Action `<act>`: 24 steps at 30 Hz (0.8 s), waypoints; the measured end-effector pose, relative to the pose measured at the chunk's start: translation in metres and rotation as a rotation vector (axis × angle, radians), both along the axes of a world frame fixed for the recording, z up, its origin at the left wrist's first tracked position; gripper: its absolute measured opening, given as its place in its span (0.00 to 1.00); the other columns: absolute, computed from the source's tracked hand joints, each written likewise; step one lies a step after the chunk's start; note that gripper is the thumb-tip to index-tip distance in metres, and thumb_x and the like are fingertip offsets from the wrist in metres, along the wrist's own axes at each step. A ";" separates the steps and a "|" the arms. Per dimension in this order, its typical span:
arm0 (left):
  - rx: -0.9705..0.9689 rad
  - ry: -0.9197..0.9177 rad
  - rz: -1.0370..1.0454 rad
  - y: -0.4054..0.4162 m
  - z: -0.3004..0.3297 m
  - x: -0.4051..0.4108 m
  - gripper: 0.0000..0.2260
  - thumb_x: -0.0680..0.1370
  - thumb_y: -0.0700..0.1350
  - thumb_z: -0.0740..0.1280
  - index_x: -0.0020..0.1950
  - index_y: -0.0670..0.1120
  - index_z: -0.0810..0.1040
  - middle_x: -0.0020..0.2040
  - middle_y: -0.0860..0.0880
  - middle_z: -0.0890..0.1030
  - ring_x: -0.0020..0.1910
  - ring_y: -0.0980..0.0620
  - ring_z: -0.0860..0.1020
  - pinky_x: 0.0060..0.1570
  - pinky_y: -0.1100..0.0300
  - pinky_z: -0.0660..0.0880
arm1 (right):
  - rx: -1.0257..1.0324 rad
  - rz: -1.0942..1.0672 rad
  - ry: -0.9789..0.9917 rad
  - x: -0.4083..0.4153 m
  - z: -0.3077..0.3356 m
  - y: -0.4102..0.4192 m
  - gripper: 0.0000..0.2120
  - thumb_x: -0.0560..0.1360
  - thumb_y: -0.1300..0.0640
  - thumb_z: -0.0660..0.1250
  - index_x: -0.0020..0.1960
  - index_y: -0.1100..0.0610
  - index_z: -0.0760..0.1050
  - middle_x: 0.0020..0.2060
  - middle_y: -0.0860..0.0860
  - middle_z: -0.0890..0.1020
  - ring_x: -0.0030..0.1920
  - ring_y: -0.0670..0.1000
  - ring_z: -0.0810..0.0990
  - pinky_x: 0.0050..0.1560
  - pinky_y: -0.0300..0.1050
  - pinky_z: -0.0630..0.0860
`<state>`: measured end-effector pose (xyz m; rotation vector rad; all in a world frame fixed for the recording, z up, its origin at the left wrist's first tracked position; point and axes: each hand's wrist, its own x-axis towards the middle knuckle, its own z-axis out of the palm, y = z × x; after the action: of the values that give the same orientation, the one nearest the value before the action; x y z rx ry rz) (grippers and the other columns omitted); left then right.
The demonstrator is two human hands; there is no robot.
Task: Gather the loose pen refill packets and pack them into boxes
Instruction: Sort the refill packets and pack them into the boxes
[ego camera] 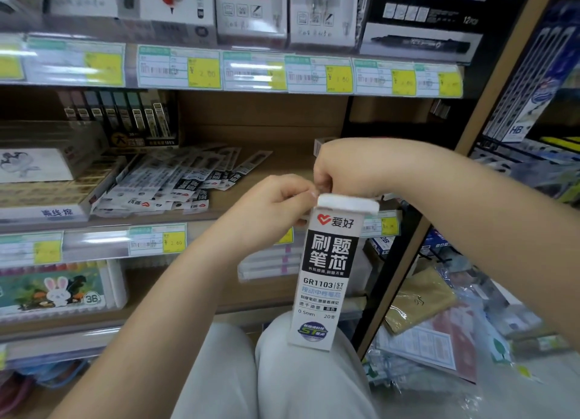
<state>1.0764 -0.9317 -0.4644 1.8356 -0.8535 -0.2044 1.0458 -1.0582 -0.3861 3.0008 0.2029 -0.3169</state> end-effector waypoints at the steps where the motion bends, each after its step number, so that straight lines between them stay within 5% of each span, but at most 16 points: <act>1: -0.003 0.076 -0.020 0.002 0.001 0.000 0.10 0.75 0.42 0.63 0.47 0.38 0.80 0.49 0.41 0.82 0.50 0.47 0.80 0.56 0.47 0.76 | 0.031 -0.016 0.010 0.001 -0.001 -0.002 0.07 0.75 0.61 0.66 0.52 0.58 0.79 0.32 0.48 0.74 0.34 0.48 0.71 0.24 0.32 0.65; 4: 0.027 0.039 -0.103 0.008 -0.001 -0.001 0.10 0.67 0.39 0.62 0.45 0.44 0.79 0.47 0.47 0.82 0.50 0.50 0.80 0.51 0.49 0.77 | 0.120 -0.024 0.016 -0.002 -0.002 -0.007 0.04 0.74 0.59 0.68 0.48 0.52 0.79 0.33 0.44 0.75 0.34 0.45 0.73 0.26 0.32 0.67; 9: -0.002 -0.218 -0.017 0.007 -0.005 -0.011 0.10 0.66 0.41 0.76 0.43 0.50 0.78 0.48 0.49 0.77 0.48 0.51 0.80 0.50 0.51 0.79 | 0.096 0.015 -0.049 -0.020 0.006 -0.004 0.05 0.71 0.57 0.71 0.40 0.48 0.77 0.38 0.45 0.79 0.40 0.48 0.78 0.32 0.37 0.69; 13: -0.115 -0.597 0.105 0.013 0.020 -0.029 0.07 0.69 0.39 0.73 0.44 0.46 0.79 0.51 0.51 0.75 0.51 0.55 0.76 0.49 0.64 0.74 | 0.073 0.056 -0.338 -0.047 0.033 0.009 0.06 0.74 0.56 0.66 0.45 0.49 0.81 0.41 0.48 0.80 0.45 0.51 0.79 0.40 0.40 0.72; 15: -0.153 -0.793 0.175 0.016 0.033 -0.037 0.05 0.71 0.39 0.69 0.46 0.43 0.79 0.53 0.50 0.73 0.54 0.54 0.73 0.50 0.61 0.72 | 0.026 0.080 -0.485 -0.056 0.046 0.011 0.08 0.75 0.58 0.64 0.49 0.51 0.81 0.45 0.50 0.80 0.49 0.55 0.79 0.47 0.44 0.72; 18: -0.163 -0.938 0.238 0.013 0.038 -0.038 0.10 0.71 0.41 0.62 0.48 0.40 0.79 0.56 0.44 0.73 0.55 0.49 0.72 0.47 0.53 0.74 | -0.113 0.142 -0.683 -0.057 0.042 0.010 0.10 0.75 0.62 0.61 0.51 0.55 0.80 0.49 0.55 0.81 0.52 0.59 0.78 0.44 0.47 0.69; 21: -0.107 -0.969 0.305 0.004 0.026 -0.021 0.13 0.69 0.39 0.57 0.49 0.39 0.77 0.58 0.40 0.73 0.52 0.47 0.72 0.40 0.50 0.73 | -0.176 0.141 -0.857 -0.047 0.014 0.006 0.07 0.67 0.67 0.65 0.37 0.58 0.79 0.35 0.56 0.79 0.35 0.60 0.79 0.29 0.42 0.62; 24: 0.047 -0.955 0.322 -0.009 0.005 0.004 0.13 0.69 0.37 0.57 0.50 0.38 0.76 0.58 0.39 0.74 0.48 0.44 0.73 0.36 0.51 0.71 | -0.234 0.204 -0.967 -0.016 -0.020 -0.009 0.04 0.60 0.65 0.66 0.31 0.58 0.77 0.27 0.53 0.76 0.25 0.55 0.76 0.27 0.37 0.57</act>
<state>1.0808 -0.9408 -0.4592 2.0721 -1.1526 0.9307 1.0299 -1.0675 -0.4059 2.5132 0.3254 1.0190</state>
